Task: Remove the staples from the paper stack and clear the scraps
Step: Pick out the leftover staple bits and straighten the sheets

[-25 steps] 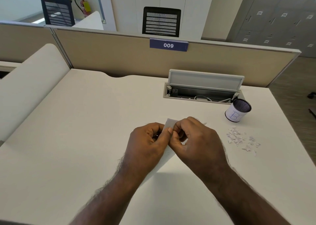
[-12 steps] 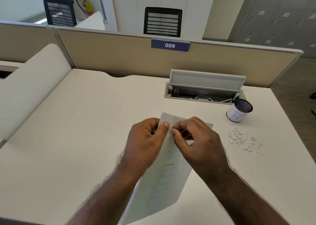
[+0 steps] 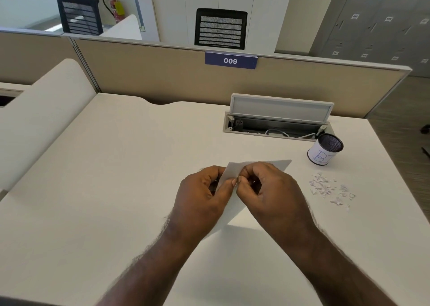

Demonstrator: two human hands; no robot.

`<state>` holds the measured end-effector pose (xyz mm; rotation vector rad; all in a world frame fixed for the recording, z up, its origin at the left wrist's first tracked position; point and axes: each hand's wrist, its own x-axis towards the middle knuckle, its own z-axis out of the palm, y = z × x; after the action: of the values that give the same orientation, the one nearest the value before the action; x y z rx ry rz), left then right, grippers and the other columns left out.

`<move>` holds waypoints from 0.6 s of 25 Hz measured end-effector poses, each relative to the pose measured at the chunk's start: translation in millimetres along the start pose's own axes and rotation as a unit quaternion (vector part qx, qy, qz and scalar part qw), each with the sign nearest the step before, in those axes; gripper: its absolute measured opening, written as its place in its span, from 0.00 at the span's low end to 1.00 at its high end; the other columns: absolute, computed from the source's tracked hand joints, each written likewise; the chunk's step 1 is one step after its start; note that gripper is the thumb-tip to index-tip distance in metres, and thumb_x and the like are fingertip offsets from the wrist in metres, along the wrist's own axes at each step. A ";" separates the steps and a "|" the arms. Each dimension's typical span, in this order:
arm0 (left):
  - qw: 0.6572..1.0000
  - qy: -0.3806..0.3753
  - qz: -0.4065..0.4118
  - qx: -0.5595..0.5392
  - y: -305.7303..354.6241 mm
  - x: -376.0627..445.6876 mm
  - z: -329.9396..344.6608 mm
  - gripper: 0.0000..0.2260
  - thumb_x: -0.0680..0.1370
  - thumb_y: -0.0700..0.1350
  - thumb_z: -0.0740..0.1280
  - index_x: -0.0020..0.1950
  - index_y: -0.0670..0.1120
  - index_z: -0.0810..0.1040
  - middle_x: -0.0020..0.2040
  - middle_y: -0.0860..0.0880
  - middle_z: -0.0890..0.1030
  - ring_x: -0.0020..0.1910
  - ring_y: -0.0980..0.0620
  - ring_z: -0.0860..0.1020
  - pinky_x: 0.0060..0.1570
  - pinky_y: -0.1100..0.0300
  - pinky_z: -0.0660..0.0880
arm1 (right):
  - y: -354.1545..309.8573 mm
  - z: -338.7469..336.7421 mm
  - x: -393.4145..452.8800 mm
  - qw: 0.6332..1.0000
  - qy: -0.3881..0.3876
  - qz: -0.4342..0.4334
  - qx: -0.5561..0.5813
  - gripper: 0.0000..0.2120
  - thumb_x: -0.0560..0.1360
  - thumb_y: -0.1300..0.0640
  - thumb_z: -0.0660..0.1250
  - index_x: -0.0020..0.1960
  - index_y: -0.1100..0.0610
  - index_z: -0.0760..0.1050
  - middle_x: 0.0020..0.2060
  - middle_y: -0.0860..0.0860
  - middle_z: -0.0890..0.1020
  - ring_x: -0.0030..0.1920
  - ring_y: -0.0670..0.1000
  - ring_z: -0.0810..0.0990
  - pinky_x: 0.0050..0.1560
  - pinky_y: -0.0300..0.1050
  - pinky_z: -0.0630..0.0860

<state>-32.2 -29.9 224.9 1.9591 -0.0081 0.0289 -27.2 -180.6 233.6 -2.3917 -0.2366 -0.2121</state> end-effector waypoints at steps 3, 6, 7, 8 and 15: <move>0.999 0.015 0.028 0.041 -4.4 1.0 1.7 0.07 0.75 0.51 0.65 0.45 0.52 0.83 0.37 0.57 0.84 0.38 0.57 0.80 0.34 0.69 0.72 | -0.3 -1.2 2.0 0.993 -0.041 0.076 0.084 0.12 0.70 0.42 0.61 0.39 0.49 0.76 0.32 0.44 0.80 0.36 0.46 0.80 0.40 0.51 0.79; 0.997 0.007 0.030 0.065 -6.6 1.6 3.6 0.06 0.76 0.50 0.66 0.44 0.52 0.81 0.36 0.56 0.82 0.36 0.57 0.79 0.32 0.70 0.70 | -0.4 -4.9 7.0 0.977 -0.085 0.138 0.139 0.15 0.67 0.42 0.61 0.37 0.52 0.77 0.31 0.47 0.83 0.34 0.48 0.82 0.42 0.56 0.81; 0.997 0.008 0.030 0.072 -6.8 1.8 3.8 0.05 0.77 0.49 0.66 0.44 0.51 0.81 0.36 0.55 0.82 0.36 0.56 0.79 0.32 0.69 0.70 | -1.7 -6.9 7.6 0.972 -0.102 0.147 0.152 0.14 0.69 0.44 0.62 0.37 0.53 0.78 0.31 0.47 0.83 0.33 0.48 0.83 0.42 0.57 0.82; 0.996 0.015 0.030 0.078 -6.9 2.7 3.3 0.06 0.78 0.48 0.66 0.43 0.51 0.80 0.35 0.55 0.82 0.34 0.56 0.78 0.31 0.70 0.69 | -3.7 -8.5 6.9 0.967 -0.122 0.153 0.165 0.12 0.71 0.47 0.63 0.37 0.54 0.78 0.31 0.48 0.83 0.33 0.47 0.83 0.42 0.57 0.82; 0.999 0.030 -0.012 0.021 -7.8 12.4 -6.4 0.06 0.78 0.47 0.66 0.44 0.51 0.82 0.38 0.54 0.84 0.37 0.55 0.81 0.32 0.67 0.73 | 20.6 -16.9 17.3 0.944 -0.056 0.206 0.252 0.08 0.75 0.61 0.66 0.37 0.57 0.78 0.27 0.46 0.80 0.27 0.47 0.78 0.32 0.46 0.79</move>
<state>-19.8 -20.9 220.3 1.9991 0.0563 0.0717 -7.1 -205.0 236.4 -1.8869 0.1477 0.1660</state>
